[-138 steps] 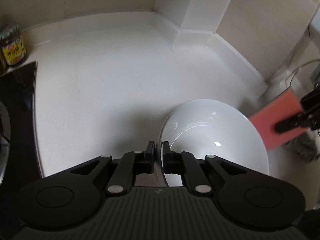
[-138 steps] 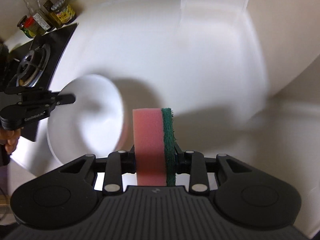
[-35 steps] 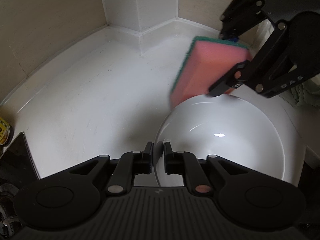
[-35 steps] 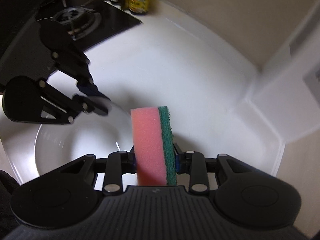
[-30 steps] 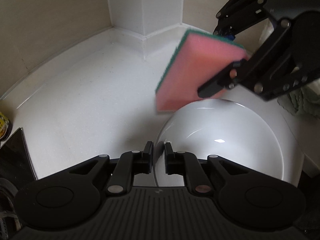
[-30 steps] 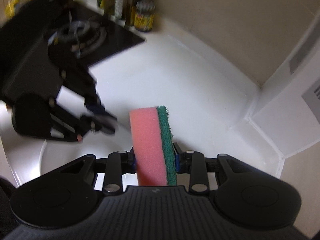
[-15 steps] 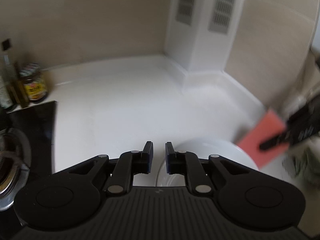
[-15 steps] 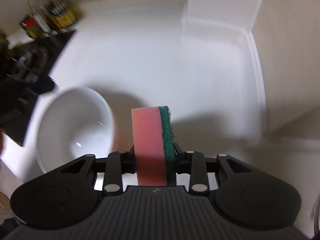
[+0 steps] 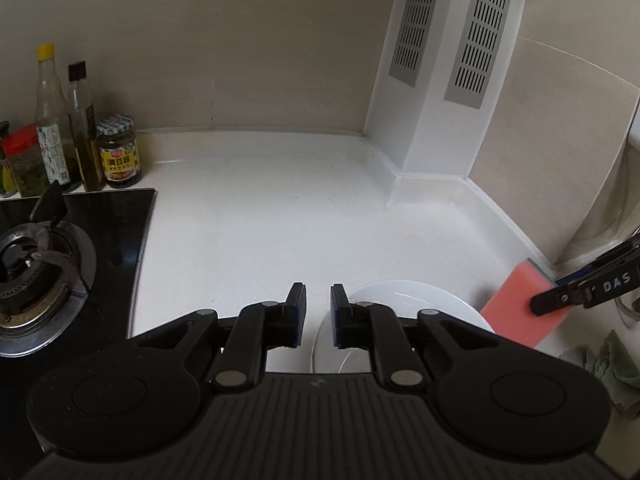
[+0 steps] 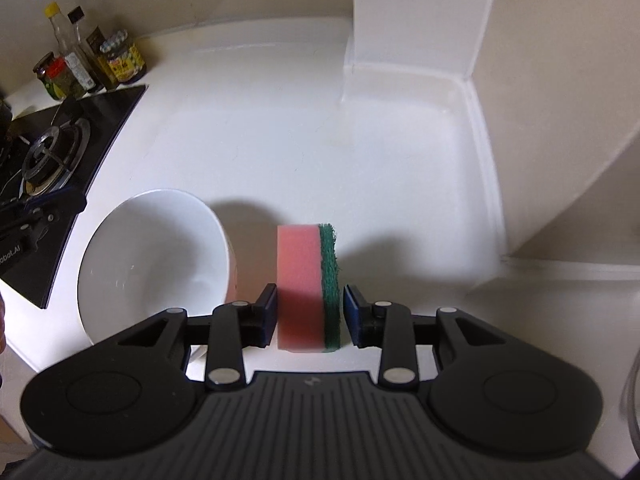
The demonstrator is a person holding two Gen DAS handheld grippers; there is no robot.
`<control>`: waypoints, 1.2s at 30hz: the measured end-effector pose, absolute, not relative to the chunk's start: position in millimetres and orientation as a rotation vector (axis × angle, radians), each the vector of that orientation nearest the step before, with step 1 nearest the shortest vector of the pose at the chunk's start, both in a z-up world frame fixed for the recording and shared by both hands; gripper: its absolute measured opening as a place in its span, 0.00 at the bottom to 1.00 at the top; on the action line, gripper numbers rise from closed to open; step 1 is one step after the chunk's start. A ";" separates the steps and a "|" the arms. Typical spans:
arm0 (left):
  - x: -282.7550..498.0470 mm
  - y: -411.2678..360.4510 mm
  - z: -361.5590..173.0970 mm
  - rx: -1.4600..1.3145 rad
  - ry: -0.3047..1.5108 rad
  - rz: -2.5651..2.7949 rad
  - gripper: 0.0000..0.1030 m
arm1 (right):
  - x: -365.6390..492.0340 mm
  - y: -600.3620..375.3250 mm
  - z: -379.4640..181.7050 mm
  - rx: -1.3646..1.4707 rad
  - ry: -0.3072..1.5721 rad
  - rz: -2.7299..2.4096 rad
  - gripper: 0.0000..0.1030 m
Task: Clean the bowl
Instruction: 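Set the bowl down on the counter and open the left gripper, then place the sponge upright beside the bowl and open the right gripper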
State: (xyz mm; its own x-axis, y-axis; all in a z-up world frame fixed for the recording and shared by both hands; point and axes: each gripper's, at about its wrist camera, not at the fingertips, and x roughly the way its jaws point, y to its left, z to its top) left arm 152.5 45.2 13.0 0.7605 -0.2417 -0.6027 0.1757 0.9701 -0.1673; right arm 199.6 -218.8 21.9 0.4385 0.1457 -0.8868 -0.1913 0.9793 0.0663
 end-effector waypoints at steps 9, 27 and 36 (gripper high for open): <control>122.4 36.0 24.3 -0.130 0.610 -0.223 0.13 | 129.0 -226.4 48.2 -0.016 0.823 0.211 0.29; 55.9 -1.4 36.8 -0.115 0.600 -0.154 0.13 | 34.1 -224.4 44.2 -0.048 0.647 0.219 0.29; 25.6 -16.4 36.3 -0.047 0.668 -0.097 0.13 | 8.4 -228.5 35.2 0.011 0.640 0.233 0.29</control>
State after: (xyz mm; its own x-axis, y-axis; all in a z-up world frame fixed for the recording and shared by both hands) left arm 25.6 -16.4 36.3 0.7809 -0.1048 -0.6159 0.0748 0.9944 -0.0743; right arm 8.4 -228.5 35.2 0.7769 0.2184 -0.5905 -0.2117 0.9739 0.0817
